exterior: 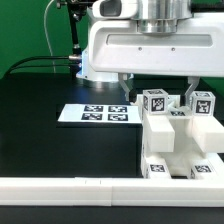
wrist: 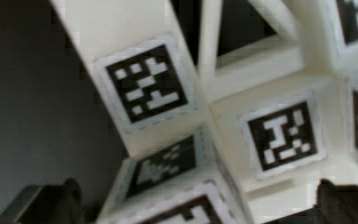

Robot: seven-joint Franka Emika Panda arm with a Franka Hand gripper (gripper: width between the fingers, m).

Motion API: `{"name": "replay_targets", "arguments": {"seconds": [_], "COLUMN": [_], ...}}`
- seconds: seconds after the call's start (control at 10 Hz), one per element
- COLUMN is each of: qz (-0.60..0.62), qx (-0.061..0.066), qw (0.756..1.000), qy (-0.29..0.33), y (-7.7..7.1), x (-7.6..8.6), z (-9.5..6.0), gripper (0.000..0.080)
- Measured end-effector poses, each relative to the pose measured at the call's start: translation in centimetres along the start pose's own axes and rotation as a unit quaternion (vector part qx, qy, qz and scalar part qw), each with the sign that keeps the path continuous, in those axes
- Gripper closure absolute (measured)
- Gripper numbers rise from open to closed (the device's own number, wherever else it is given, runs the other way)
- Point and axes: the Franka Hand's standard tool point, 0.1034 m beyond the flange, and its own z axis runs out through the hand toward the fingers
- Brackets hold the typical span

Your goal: Assemble chair

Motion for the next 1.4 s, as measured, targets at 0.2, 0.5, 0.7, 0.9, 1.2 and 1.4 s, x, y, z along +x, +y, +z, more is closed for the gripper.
{"name": "replay_targets", "arguments": {"seconds": [0.2, 0.5, 0.7, 0.9, 1.2, 1.4], "qz": [0.041, 0.145, 0.267, 0.404, 0.568, 0.626], "qx": [-0.001, -0.002, -0.002, -0.002, 0.007, 0.014], "qw": [0.999, 0.989, 0.964, 0.915, 0.823, 0.780], "qy": [-0.001, 0.000, 0.003, 0.004, 0.004, -0.004], "y": [0.06, 0.06, -0.07, 0.02, 0.11, 0.22], "x": [-0.03, -0.01, 0.09, 0.05, 0.16, 0.22], "z": [0.13, 0.13, 0.03, 0.06, 0.08, 0.04], "gripper": [0.0182, 0.0518, 0.0518, 0.0518, 0.0518, 0.0517]}}
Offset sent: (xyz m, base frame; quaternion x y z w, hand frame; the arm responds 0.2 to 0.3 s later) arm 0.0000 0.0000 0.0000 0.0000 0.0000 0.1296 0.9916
